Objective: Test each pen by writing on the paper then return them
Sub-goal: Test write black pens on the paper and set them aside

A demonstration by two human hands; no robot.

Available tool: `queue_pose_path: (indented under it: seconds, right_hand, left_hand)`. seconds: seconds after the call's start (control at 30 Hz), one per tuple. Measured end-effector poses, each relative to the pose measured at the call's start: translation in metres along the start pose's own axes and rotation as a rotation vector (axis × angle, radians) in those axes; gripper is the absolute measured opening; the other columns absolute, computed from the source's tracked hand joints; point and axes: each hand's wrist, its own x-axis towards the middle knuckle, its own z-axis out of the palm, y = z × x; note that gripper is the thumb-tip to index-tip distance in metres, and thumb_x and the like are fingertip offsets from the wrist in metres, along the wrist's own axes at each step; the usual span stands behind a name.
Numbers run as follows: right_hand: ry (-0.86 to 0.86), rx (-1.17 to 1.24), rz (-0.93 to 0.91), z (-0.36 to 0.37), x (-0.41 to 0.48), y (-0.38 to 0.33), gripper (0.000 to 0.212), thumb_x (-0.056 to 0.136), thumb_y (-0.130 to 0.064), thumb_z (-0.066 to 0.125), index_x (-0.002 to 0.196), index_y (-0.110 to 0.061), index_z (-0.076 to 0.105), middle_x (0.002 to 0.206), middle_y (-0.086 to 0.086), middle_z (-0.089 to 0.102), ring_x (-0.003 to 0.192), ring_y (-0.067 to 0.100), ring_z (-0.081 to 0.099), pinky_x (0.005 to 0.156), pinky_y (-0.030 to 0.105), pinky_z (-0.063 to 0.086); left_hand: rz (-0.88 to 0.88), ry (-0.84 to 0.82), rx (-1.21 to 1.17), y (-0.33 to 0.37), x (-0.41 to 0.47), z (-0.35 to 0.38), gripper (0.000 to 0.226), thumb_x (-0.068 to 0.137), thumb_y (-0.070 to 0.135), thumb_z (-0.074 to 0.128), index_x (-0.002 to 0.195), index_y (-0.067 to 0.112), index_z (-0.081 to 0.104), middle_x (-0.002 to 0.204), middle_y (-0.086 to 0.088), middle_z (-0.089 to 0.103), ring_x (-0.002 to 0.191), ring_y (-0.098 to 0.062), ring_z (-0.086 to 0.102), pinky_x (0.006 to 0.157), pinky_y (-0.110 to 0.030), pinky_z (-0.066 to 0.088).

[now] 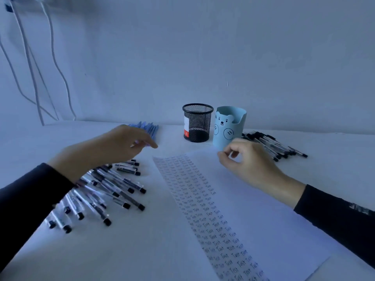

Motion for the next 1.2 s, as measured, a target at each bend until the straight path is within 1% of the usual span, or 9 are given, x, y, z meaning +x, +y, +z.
queue_pose_path:
  seconds: [0.13, 0.3, 0.47, 0.6, 0.67, 0.8, 0.97, 1.07, 1.2]
  right_hand:
    - [-0.002, 0.041, -0.124, 0.008, -0.008, -0.008, 0.024, 0.085, -0.037, 0.066, 0.067, -0.022, 0.061, 0.069, -0.015, 0.055, 0.073, 0.005, 0.054, 0.063, 0.03, 0.044]
    - [-0.002, 0.104, -0.13, 0.009, -0.007, 0.002, 0.033, 0.08, -0.052, 0.051, 0.067, -0.024, 0.06, 0.073, -0.013, 0.058, 0.076, 0.01, 0.057, 0.067, 0.043, 0.049]
    - [0.0, 0.122, -0.104, 0.01, -0.007, 0.006, 0.028, 0.079, -0.056, 0.05, 0.065, -0.031, 0.055, 0.075, -0.013, 0.059, 0.077, 0.009, 0.056, 0.067, 0.044, 0.049]
    - [-0.009, 0.126, -0.071, 0.011, -0.007, 0.009, 0.032, 0.078, -0.057, 0.05, 0.064, -0.029, 0.057, 0.075, -0.012, 0.059, 0.077, 0.009, 0.056, 0.066, 0.044, 0.05]
    - [-0.012, 0.128, -0.057, 0.011, -0.006, 0.01, 0.033, 0.078, -0.056, 0.052, 0.065, -0.027, 0.059, 0.075, -0.012, 0.06, 0.078, 0.008, 0.057, 0.067, 0.043, 0.05]
    - [-0.047, 0.16, -0.01, 0.01, -0.006, 0.008, 0.028, 0.088, -0.043, 0.056, 0.075, -0.023, 0.068, 0.08, -0.013, 0.064, 0.08, 0.008, 0.058, 0.068, 0.034, 0.048]
    - [-0.183, 0.262, -0.106, 0.006, -0.006, 0.003, 0.049, 0.087, -0.059, 0.05, 0.099, -0.02, 0.076, 0.095, -0.012, 0.067, 0.096, 0.006, 0.059, 0.081, 0.011, 0.038]
    - [-0.216, 0.084, -0.219, 0.011, -0.008, 0.005, 0.05, 0.077, -0.066, 0.062, 0.099, -0.025, 0.078, 0.096, -0.014, 0.062, 0.096, 0.004, 0.055, 0.088, 0.016, 0.039]
    - [-0.243, 0.23, -0.037, 0.004, -0.002, 0.003, 0.013, 0.08, -0.033, 0.079, 0.088, -0.022, 0.077, 0.096, -0.007, 0.067, 0.089, 0.001, 0.057, 0.082, 0.011, 0.039]
  left_hand:
    - [-0.199, -0.143, 0.089, -0.022, -0.004, -0.024, 0.049, 0.093, -0.006, 0.05, 0.091, 0.04, 0.068, 0.096, 0.01, 0.066, 0.088, 0.003, 0.063, 0.069, -0.005, 0.039]
    - [-0.386, -0.34, 0.123, -0.03, -0.015, -0.039, 0.059, 0.085, -0.014, 0.043, 0.096, 0.035, 0.074, 0.12, 0.006, 0.062, 0.102, -0.005, 0.062, 0.087, -0.032, 0.053]
    - [-0.349, -0.38, 0.103, -0.027, -0.017, -0.038, 0.022, 0.088, 0.011, 0.069, 0.101, 0.028, 0.075, 0.113, 0.014, 0.065, 0.106, -0.005, 0.055, 0.096, -0.026, 0.039]
    - [-0.187, -0.02, 0.096, -0.024, -0.008, -0.029, 0.019, 0.091, 0.01, 0.064, 0.107, 0.017, 0.073, 0.094, 0.006, 0.072, 0.089, -0.014, 0.065, 0.091, -0.025, 0.047]
    - [0.027, 0.173, 0.053, -0.005, -0.001, -0.015, 0.02, 0.093, 0.008, 0.061, 0.109, 0.011, 0.073, 0.092, -0.002, 0.071, 0.079, -0.018, 0.064, 0.08, -0.01, 0.046]
    - [0.36, 0.12, -0.041, 0.05, 0.001, 0.025, 0.027, 0.093, 0.021, 0.058, 0.117, 0.016, 0.069, 0.093, 0.005, 0.067, 0.076, -0.006, 0.062, 0.076, -0.009, 0.047]
    - [0.352, 0.067, -0.086, 0.072, -0.005, 0.057, 0.026, 0.093, 0.025, 0.063, 0.116, 0.017, 0.07, 0.1, 0.005, 0.07, 0.086, -0.009, 0.065, 0.077, -0.029, 0.054]
    - [0.282, 0.113, -0.128, 0.067, -0.002, 0.055, 0.028, 0.094, 0.027, 0.06, 0.118, 0.015, 0.068, 0.107, 0.004, 0.07, 0.092, -0.009, 0.066, 0.083, -0.029, 0.054]
    - [0.19, 0.18, -0.161, 0.063, -0.002, 0.05, 0.029, 0.096, 0.028, 0.054, 0.116, 0.012, 0.068, 0.108, 0.001, 0.07, 0.093, -0.01, 0.067, 0.085, -0.032, 0.055]
